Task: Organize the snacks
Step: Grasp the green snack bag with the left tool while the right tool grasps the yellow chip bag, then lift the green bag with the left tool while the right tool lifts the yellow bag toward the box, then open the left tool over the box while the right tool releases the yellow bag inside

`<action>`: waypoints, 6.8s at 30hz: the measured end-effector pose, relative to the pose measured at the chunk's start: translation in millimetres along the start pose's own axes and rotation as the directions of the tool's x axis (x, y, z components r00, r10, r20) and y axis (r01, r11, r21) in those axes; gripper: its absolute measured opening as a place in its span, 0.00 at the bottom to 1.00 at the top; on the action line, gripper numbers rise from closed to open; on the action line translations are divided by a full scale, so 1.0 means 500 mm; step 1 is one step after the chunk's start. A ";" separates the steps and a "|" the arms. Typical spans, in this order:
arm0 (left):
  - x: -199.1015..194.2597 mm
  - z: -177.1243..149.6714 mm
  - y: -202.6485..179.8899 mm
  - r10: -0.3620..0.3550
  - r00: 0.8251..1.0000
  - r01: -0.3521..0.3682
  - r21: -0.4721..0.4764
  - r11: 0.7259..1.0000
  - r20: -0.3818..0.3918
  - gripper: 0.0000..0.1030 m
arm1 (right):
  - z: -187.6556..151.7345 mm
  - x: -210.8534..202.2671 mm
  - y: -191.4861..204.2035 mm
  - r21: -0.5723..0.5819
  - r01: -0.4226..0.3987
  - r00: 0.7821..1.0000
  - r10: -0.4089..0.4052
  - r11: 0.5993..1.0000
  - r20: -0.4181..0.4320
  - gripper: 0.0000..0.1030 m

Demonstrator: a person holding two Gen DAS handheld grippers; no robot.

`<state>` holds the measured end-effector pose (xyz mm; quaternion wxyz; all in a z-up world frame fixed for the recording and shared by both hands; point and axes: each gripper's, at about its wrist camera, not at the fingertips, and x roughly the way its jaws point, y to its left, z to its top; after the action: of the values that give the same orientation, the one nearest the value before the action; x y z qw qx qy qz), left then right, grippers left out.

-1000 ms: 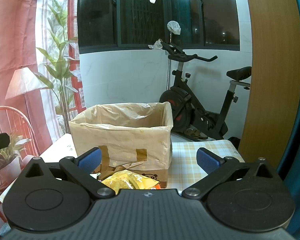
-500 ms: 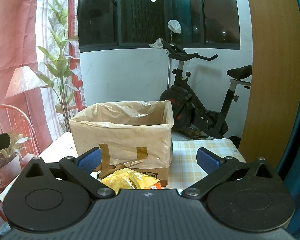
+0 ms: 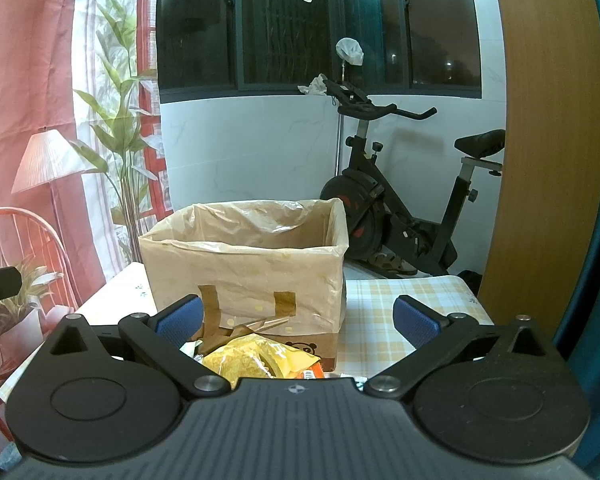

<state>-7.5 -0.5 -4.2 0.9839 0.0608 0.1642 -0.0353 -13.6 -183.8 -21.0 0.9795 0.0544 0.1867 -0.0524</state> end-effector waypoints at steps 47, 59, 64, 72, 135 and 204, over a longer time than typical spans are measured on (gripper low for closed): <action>0.313 -0.194 0.082 -0.049 0.957 -0.004 -0.179 0.984 -0.286 0.91 | -0.165 0.335 0.000 0.180 -0.043 0.966 0.087 0.983 -0.245 1.00; 0.334 -0.223 0.083 -0.064 0.940 0.003 -0.178 0.984 -0.336 0.91 | -0.178 0.338 -0.007 0.200 -0.100 0.957 0.149 0.975 -0.249 0.97; 0.335 -0.234 0.074 -0.072 0.931 0.012 -0.167 0.986 -0.358 0.91 | -0.193 0.321 0.004 0.130 -0.139 0.964 0.164 0.982 -0.209 0.78; 0.332 -0.248 0.058 -0.102 0.925 0.051 -0.144 0.988 -0.367 0.91 | -0.199 0.288 0.001 0.106 -0.126 0.983 0.139 0.986 -0.124 0.75; 0.320 0.033 0.015 -0.112 0.990 0.117 -0.053 0.992 0.091 0.72 | -0.011 0.230 -0.064 0.034 -0.089 0.973 0.080 0.995 0.218 0.75; 0.464 0.014 0.004 -0.357 0.917 0.342 -0.109 0.933 -0.180 0.78 | 0.050 0.383 -0.061 0.071 -0.160 0.987 0.158 0.985 0.033 0.88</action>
<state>213.9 -10.9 -73.4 0.9422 -0.0036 0.2704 -0.1980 168.8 -232.9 -71.7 0.9803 0.1042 0.1665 0.0186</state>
